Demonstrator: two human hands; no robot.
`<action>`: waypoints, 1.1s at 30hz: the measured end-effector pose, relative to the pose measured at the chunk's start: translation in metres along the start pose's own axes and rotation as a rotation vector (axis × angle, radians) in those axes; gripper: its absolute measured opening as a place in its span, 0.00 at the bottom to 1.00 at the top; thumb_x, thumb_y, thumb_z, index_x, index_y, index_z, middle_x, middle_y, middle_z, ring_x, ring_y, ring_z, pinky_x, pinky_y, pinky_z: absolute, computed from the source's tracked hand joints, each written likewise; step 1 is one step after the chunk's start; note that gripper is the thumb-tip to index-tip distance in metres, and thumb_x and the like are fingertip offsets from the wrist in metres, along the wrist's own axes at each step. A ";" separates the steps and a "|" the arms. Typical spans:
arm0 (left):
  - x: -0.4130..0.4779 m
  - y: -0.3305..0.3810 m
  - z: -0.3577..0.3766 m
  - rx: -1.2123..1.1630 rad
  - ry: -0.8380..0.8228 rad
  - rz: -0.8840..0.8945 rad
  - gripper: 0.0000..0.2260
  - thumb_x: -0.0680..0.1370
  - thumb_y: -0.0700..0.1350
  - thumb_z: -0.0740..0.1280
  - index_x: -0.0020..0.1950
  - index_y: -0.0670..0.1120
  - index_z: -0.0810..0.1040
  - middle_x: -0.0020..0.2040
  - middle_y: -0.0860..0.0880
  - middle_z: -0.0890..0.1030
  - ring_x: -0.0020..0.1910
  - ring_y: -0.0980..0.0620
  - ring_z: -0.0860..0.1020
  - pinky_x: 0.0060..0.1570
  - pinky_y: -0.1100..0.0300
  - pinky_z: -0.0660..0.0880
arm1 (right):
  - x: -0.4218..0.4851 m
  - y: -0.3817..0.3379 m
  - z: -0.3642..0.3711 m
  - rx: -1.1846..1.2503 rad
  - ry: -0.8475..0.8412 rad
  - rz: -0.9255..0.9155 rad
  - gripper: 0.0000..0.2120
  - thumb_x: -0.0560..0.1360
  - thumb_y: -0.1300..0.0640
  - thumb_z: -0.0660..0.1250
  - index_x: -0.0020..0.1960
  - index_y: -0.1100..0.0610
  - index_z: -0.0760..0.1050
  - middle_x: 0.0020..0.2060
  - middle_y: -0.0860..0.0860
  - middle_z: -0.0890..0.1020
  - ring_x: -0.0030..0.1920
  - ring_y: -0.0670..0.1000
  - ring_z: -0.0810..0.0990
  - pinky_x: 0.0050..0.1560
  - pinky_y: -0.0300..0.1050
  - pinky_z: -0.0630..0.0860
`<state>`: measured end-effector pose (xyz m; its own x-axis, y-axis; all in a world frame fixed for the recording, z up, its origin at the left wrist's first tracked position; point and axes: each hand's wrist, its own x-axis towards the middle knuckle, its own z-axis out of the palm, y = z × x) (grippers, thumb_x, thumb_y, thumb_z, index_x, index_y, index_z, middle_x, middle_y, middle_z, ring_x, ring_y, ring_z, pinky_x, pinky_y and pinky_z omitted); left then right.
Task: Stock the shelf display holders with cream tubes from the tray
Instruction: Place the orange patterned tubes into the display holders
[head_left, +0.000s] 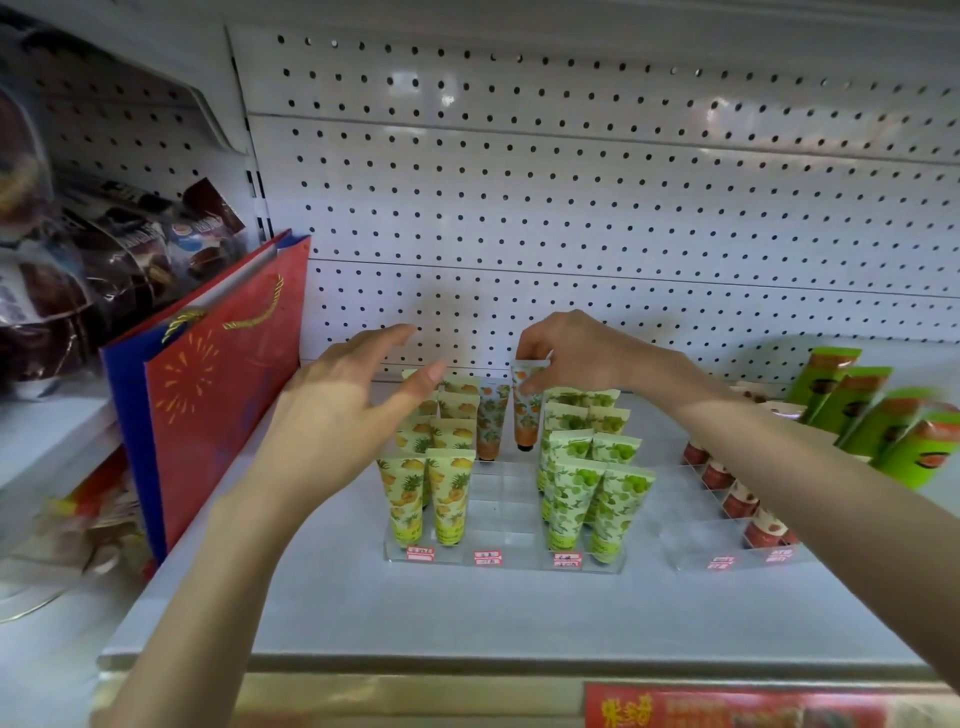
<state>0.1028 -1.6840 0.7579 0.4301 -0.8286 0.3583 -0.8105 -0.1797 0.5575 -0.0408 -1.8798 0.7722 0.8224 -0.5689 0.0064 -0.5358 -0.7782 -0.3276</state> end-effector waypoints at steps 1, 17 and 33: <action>0.000 -0.001 0.000 0.000 0.001 0.002 0.29 0.72 0.70 0.54 0.69 0.58 0.68 0.68 0.57 0.70 0.67 0.54 0.66 0.61 0.56 0.63 | 0.001 0.000 0.002 -0.014 -0.014 0.009 0.15 0.71 0.56 0.73 0.55 0.59 0.77 0.52 0.53 0.76 0.56 0.52 0.75 0.52 0.43 0.71; -0.002 -0.005 0.010 0.046 -0.029 0.006 0.25 0.75 0.63 0.58 0.70 0.56 0.66 0.69 0.57 0.69 0.68 0.54 0.66 0.59 0.54 0.65 | 0.006 -0.003 0.012 -0.121 -0.099 0.036 0.15 0.71 0.55 0.72 0.55 0.60 0.76 0.55 0.55 0.76 0.56 0.55 0.75 0.54 0.47 0.73; 0.001 -0.004 0.000 0.131 -0.056 0.099 0.25 0.76 0.63 0.58 0.71 0.54 0.65 0.69 0.54 0.70 0.67 0.50 0.67 0.60 0.54 0.66 | -0.033 -0.007 -0.018 0.031 0.084 0.108 0.12 0.78 0.49 0.63 0.55 0.56 0.77 0.54 0.50 0.79 0.55 0.48 0.76 0.50 0.39 0.68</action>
<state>0.1060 -1.6840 0.7559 0.3261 -0.8732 0.3621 -0.8941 -0.1605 0.4182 -0.0673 -1.8607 0.7916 0.7405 -0.6703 0.0483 -0.6130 -0.7032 -0.3602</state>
